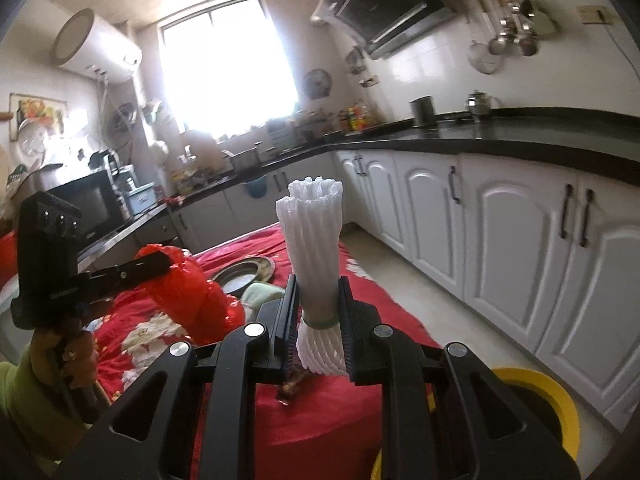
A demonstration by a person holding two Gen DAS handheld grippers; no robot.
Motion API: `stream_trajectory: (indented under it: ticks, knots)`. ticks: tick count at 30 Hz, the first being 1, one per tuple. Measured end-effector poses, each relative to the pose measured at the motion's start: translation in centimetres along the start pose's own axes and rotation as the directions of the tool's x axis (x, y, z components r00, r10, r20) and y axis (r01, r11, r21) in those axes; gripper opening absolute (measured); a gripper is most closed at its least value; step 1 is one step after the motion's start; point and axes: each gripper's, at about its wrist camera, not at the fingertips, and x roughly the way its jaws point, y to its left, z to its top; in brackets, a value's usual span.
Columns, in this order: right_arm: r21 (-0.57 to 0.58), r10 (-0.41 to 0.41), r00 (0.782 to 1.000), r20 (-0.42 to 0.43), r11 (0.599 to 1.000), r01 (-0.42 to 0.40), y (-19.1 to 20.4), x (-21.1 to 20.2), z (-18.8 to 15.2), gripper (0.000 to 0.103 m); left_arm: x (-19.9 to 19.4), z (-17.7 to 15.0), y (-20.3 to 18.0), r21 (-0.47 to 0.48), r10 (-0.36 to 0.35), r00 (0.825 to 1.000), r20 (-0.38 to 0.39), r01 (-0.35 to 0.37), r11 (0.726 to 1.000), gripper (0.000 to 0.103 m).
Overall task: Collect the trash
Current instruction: 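Carry the red bag and white foam net over the yellow bin with both grippers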
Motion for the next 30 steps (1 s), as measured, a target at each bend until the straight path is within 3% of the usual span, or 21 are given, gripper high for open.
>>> stream_trajectory:
  ticks: [12, 22, 30]
  knots:
    - [0.104, -0.128, 0.992, 0.008, 0.986, 0.126, -4.2, -4.1, -2.4, 0.019, 3.8, -1.4, -3.9, 0.048, -0.07, 0.996, -0.061, 0.073, 0.996, 0.004]
    - [0.133, -0.271, 0.962, 0.016, 0.955, 0.267, -7.4, -7.5, -3.5, 0.019, 7.9, -2.8, -7.5, 0.084, -0.128, 0.983, -0.132, 0.14, 0.987, 0.004]
    - [0.184, -0.29, 0.957, -0.025, 0.939, 0.29, -10.2, -8.3, -5.3, 0.019, 11.1, -4.4, -9.8, 0.1, -0.167, 0.966, -0.195, 0.189, 0.977, 0.004]
